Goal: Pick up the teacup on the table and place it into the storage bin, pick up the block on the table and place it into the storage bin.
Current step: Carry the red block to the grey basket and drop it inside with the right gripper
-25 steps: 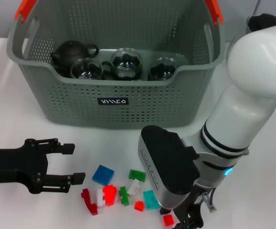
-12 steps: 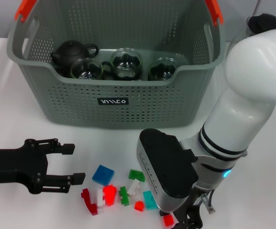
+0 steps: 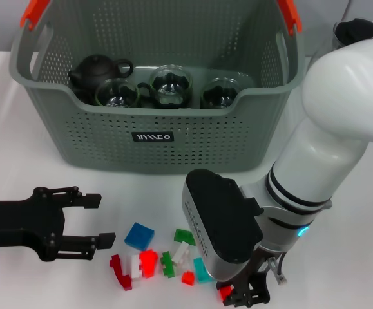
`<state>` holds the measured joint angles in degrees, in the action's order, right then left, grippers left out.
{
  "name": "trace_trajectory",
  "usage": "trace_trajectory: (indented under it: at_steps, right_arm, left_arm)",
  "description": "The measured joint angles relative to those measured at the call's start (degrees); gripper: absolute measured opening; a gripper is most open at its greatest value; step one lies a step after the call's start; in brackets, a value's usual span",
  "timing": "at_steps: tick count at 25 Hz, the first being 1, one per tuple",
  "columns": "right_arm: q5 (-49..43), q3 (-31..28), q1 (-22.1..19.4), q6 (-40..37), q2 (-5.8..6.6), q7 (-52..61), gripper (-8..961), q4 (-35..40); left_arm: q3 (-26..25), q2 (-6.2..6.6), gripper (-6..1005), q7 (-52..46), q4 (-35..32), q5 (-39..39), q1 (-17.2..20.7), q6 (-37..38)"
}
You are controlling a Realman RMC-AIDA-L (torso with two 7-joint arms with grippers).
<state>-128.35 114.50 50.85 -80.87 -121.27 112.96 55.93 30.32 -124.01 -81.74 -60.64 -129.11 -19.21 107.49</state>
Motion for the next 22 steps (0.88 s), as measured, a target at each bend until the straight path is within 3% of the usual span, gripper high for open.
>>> trace_trajectory:
  at_steps: [12,16,22]
  right_arm:
    - [0.12,-2.43,-0.44,-3.26,0.7,1.77,229,2.8]
    - [0.18,-8.0,-1.27,-7.39,0.82,1.56,237,6.07]
    - [1.65,-21.18,-1.44,-15.56,0.79,2.56,250,15.48]
  left_arm:
    - [-1.14,0.03,828,0.0,-0.03,-0.67,0.39,0.66]
    - [-2.54,0.08,828,0.02,-0.22,-2.16,0.48,1.25]
    - [-3.53,0.31,828,0.29,-0.38,-2.64,0.48,1.4]
